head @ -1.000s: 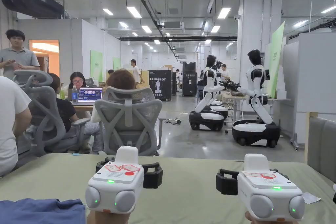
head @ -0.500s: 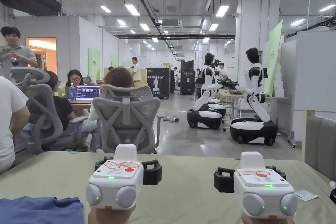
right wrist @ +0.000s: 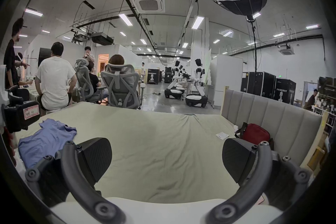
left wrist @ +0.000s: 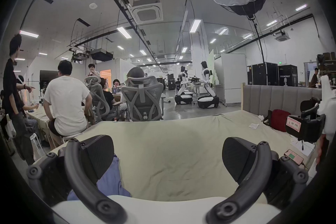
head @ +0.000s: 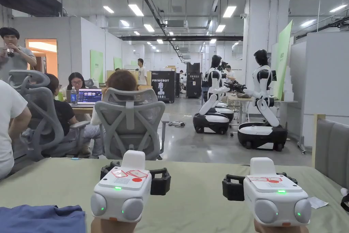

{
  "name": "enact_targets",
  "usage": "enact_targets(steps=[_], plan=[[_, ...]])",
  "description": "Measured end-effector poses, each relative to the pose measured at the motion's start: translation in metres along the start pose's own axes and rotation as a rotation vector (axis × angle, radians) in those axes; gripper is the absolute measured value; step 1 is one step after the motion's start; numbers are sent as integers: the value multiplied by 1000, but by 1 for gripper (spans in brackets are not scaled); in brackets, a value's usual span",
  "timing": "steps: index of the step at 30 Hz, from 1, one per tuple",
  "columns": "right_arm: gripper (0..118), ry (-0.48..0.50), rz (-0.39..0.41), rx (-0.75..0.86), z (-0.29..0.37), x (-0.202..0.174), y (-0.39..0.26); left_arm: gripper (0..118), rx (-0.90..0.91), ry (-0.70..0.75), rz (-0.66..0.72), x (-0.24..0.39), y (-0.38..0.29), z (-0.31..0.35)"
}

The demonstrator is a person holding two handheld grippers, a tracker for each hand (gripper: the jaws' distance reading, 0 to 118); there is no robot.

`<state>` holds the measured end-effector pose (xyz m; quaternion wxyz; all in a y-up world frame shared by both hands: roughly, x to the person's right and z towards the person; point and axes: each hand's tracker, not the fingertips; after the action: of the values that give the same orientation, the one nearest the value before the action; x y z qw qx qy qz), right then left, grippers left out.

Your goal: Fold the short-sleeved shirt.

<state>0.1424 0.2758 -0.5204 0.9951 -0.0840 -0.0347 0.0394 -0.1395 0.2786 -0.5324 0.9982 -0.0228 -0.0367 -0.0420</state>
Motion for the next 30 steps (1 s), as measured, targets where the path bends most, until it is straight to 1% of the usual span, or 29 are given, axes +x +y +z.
enact_targets(steps=[6,9,12,16,18,19,20,21,22,23,24,25,26,30], plan=[[118,-18,-6,13,1,5,-4,118,-6,9,11,-3,-1,-1],[118,-7,-24,13,2,6,-3,118,-10,-2,2,-2,-2,-1],[118,-7,-24,16,2,5,-3,118,-14,1,3,-2,-4,-1],[118,-21,14,8,1,3,-4,118,-13,2,-14,1,-5,-2],[118,-18,16,11,2,3,-4,118,-12,2,-3,0,-5,-2],[115,-20,15,12,2,4,-4,118,-12,3,3,-1,-4,-2],[107,-25,13,11,3,4,-5,116,-13,2,8,-1,-4,-3],[81,-34,13,7,3,5,-5,104,-15,-3,12,-2,-3,-2],[46,-50,23,-8,2,5,-5,78,-12,-11,15,-1,-3,-1],[5,-70,30,-18,1,5,-5,31,-11,-15,10,0,-2,-2],[0,-78,16,-13,2,8,-6,1,-14,3,-13,2,-2,-4],[0,-84,-7,6,6,14,-7,0,12,31,-28,4,-2,-2],[0,-66,-12,-2,8,18,-7,0,19,23,-23,5,-3,0],[0,-69,21,-2,9,16,-7,0,13,21,-28,0,-4,1]])
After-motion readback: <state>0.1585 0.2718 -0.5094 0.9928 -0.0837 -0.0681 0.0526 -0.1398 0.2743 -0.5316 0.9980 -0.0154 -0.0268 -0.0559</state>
